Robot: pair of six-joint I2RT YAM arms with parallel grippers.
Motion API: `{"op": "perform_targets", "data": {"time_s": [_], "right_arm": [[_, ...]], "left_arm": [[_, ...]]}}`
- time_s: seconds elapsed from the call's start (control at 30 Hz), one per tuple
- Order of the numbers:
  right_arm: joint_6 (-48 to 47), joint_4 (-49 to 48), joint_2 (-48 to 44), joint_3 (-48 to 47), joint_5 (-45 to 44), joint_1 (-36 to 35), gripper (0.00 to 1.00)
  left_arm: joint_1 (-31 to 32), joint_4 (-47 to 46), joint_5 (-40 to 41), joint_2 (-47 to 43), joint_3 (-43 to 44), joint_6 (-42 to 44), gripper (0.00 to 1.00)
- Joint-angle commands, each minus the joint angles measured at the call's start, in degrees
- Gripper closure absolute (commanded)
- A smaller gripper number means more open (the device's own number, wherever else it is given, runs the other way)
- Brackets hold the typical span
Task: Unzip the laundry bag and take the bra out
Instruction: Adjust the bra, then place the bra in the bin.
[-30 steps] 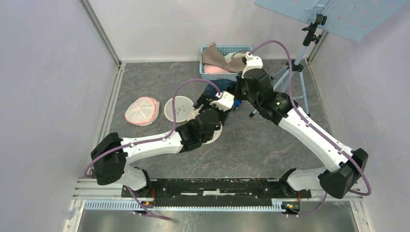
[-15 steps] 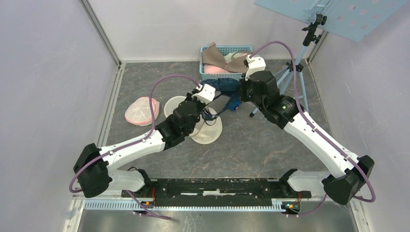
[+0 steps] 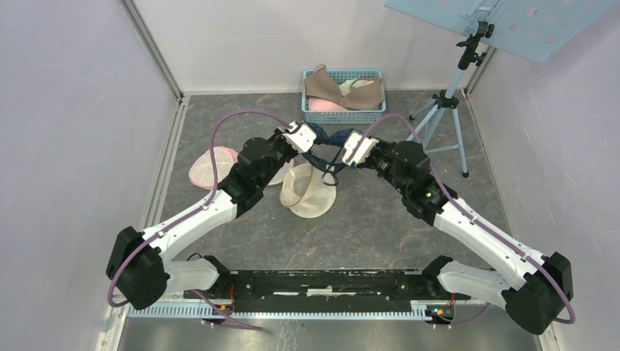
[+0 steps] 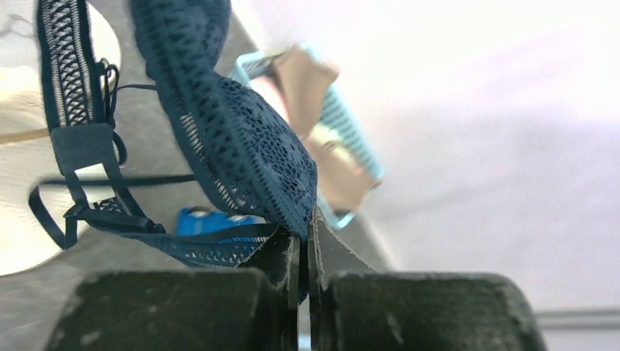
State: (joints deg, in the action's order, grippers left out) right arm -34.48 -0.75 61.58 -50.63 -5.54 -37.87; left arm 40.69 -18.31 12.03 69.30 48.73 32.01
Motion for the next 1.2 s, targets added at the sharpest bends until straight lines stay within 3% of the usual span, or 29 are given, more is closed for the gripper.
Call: {"op": "perform_targets", "data": {"time_s": [0.0,0.13,0.47,0.7,0.9,1.17], "right_arm": [[-30.1,-23.6,-1.7,6.1,7.2,0.7,1.00],[-33.9,-30.1,3.4,4.5,10.0,3.8,1.00],[-35.7,-43.1,21.8,-9.9,14.9,13.4,1.00],[-36.2,-49.1,36.4,-22.9,17.6,18.5,1.00],[-37.0,-51.5,48.3,-31.9,19.4,20.3,1.00],[-39.8,-50.8,61.5,-43.0,20.6,21.7,1.00]], "left_arm": [[-5.2,-12.2,-14.5,3.6,1.6,11.8,0.98],[-8.9,-18.5,-17.2,11.7,8.2,13.8,0.98],[-12.1,-37.8,-18.2,35.3,28.5,17.4,0.98],[-13.7,-40.7,-15.3,53.0,49.5,14.4,0.98],[-13.8,-42.6,-16.6,66.1,61.4,14.7,0.98],[-14.1,-34.8,-16.1,80.7,79.5,12.8,0.98]]}}
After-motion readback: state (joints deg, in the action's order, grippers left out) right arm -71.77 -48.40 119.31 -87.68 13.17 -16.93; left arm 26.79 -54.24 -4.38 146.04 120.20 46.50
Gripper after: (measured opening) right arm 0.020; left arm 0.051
